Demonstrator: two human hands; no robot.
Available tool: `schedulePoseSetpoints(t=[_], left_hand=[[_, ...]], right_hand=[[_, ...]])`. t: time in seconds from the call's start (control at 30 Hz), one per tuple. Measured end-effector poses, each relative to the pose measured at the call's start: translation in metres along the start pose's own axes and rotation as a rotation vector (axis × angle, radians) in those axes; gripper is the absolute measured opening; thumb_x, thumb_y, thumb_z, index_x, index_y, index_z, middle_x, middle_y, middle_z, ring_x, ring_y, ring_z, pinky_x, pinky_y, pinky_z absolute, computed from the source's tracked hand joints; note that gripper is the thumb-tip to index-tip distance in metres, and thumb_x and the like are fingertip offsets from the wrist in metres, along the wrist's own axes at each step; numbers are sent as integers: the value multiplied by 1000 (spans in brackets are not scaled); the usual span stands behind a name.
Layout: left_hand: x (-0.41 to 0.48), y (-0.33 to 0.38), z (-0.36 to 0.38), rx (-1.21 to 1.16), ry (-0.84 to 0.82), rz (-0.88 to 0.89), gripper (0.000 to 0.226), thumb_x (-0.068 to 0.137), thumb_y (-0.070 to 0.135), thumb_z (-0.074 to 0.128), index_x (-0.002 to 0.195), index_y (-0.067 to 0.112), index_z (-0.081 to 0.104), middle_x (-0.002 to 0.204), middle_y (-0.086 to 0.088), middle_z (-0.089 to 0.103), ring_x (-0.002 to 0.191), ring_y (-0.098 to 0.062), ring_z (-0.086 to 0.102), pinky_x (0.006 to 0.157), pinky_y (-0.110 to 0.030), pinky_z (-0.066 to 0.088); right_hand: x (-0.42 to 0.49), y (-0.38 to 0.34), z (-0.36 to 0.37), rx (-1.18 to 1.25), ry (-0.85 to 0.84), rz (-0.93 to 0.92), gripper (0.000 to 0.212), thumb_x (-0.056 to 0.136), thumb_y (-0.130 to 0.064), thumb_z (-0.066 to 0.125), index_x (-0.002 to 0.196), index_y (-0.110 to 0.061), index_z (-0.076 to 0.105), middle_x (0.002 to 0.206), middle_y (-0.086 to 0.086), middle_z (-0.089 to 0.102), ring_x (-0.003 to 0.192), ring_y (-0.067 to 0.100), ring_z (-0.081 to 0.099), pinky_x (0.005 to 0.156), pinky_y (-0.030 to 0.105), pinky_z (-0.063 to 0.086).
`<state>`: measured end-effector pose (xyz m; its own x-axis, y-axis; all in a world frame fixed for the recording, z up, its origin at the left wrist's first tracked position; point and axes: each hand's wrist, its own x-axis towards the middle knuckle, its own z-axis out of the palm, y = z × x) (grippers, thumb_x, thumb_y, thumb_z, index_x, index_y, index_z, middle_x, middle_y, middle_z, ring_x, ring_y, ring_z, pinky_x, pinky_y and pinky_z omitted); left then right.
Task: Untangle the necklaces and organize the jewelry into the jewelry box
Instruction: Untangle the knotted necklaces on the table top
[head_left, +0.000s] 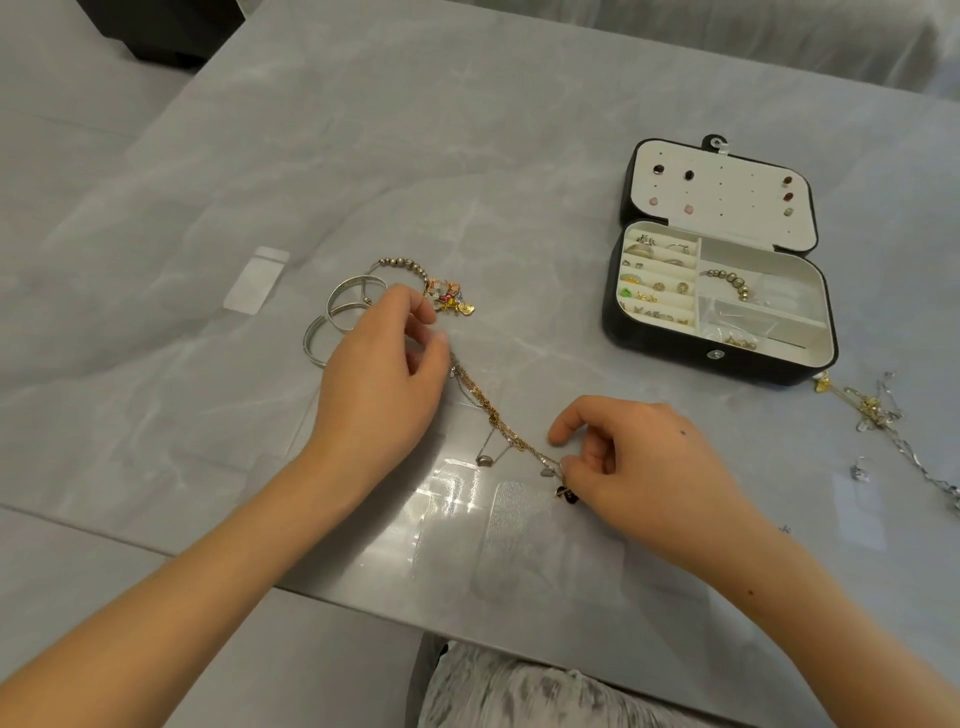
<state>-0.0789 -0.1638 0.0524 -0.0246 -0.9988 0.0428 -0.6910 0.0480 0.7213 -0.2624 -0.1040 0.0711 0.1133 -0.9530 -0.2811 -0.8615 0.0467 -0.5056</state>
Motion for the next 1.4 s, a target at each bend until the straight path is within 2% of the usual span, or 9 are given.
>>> schedulePoseSetpoints(t=[0.07, 0.2, 0.57, 0.7, 0.8, 0.87, 1.1, 1.3, 1.4], left_hand=[[-10, 0, 0, 85, 7, 110, 10, 86, 23, 61, 89, 22, 51, 84, 7, 52, 72, -8, 48, 65, -11, 36], [-31, -5, 3, 202, -210, 219, 14, 77, 30, 70, 80, 23, 59, 79, 12, 47, 75, -8, 44, 65, -10, 32], [-33, -13, -16, 199, -384, 278, 24, 73, 12, 72, 90, 28, 64, 87, 15, 49, 82, -3, 44, 73, -8, 31], [-38, -14, -18, 236, -309, 513, 20, 79, 17, 54, 90, 23, 69, 93, 9, 59, 86, -13, 50, 77, -21, 37], [-44, -13, -14, 311, -304, 679, 25, 84, 25, 49, 95, 22, 71, 96, 8, 64, 87, -18, 52, 74, -34, 37], [-46, -15, -12, 363, -299, 745, 25, 87, 29, 48, 93, 21, 72, 94, 9, 65, 84, -20, 55, 74, -34, 35], [-44, -18, -17, 367, -315, 729, 17, 84, 28, 55, 74, 20, 66, 95, 12, 66, 86, -14, 57, 76, -33, 33], [-43, -22, -22, 369, -376, 717, 19, 84, 30, 52, 74, 22, 65, 102, 12, 66, 95, -11, 58, 83, -29, 29], [-42, -24, -23, 360, -399, 720, 18, 82, 32, 52, 74, 22, 65, 107, 12, 67, 105, -9, 55, 87, -30, 30]], right_hand=[[-1, 1, 0, -15, 8, 0, 19, 81, -18, 57, 83, -37, 52, 60, -10, 54, 63, 3, 50, 58, 12, 33], [-1, 3, 2, -63, 44, 3, 16, 83, -20, 55, 87, -36, 53, 62, -10, 54, 65, 6, 50, 59, 13, 33], [2, 5, 2, -1, 134, 10, 18, 85, -13, 54, 86, -30, 60, 66, -10, 57, 62, 3, 48, 57, 15, 34], [-3, 6, 4, -113, 196, -50, 6, 84, -27, 62, 90, -27, 62, 81, -12, 48, 78, 9, 45, 65, 23, 34], [-6, 7, 7, -179, 201, -139, 15, 75, -32, 72, 84, -22, 65, 81, -10, 46, 78, 11, 40, 60, 15, 28], [-7, 6, 8, -219, 177, -170, 15, 75, -32, 73, 83, -21, 66, 81, -8, 49, 77, 12, 40, 58, 20, 28], [-12, 4, 3, -306, 57, -156, 16, 92, -34, 51, 95, -23, 62, 99, -7, 53, 93, 13, 42, 76, 24, 36], [-15, 7, -1, -264, -5, -135, 10, 90, -29, 55, 98, -26, 60, 98, -9, 51, 90, 8, 40, 77, 21, 36], [-17, 9, -3, -199, -42, -121, 14, 87, -22, 58, 101, -26, 59, 91, -11, 48, 80, 6, 42, 67, 15, 33]])
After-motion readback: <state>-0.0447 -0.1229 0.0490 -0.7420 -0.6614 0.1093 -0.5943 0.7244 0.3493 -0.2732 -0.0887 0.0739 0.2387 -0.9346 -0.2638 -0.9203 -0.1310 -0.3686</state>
